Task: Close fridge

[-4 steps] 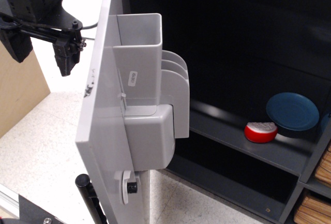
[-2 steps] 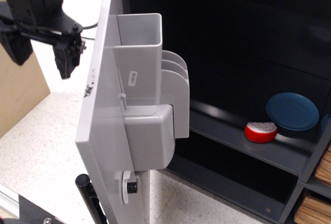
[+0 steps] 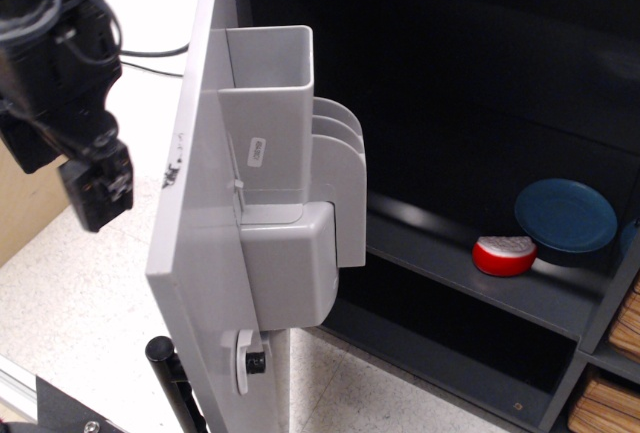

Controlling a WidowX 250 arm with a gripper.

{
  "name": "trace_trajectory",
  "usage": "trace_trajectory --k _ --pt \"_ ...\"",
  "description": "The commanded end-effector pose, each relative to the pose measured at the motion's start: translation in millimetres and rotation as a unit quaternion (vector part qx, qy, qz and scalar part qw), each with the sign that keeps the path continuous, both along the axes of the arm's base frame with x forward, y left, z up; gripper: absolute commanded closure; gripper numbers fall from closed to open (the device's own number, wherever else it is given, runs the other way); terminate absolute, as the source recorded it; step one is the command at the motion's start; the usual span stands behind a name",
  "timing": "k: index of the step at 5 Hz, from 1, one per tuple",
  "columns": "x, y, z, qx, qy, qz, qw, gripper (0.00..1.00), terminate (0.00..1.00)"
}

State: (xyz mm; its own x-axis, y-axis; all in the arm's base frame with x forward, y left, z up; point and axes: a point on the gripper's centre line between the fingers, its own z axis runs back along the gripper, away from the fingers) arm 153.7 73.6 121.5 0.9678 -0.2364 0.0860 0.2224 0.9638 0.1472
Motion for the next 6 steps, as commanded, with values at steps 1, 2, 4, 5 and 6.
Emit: trace_trajectory --k 1,2,4,5,6 --pt "-20.5 -31.6 -0.1 -0.019 0.015 -0.123 0.9922 0.0 0.0" --pt "-19.3 -51.2 -6.0 -0.023 0.013 -0.147 0.9887 0.0 0.0" --pt "1.6 -86.7 -20.9 -0.029 -0.007 -0.144 0.9892 0.0 0.0" --pt "16.9 -106.7 -22.2 -0.032 -0.022 -0.137 0.9899 0.0 0.0" --pt "40.8 -124.6 -21.6 -0.044 -0.035 -0.112 0.9922 0.0 0.0"
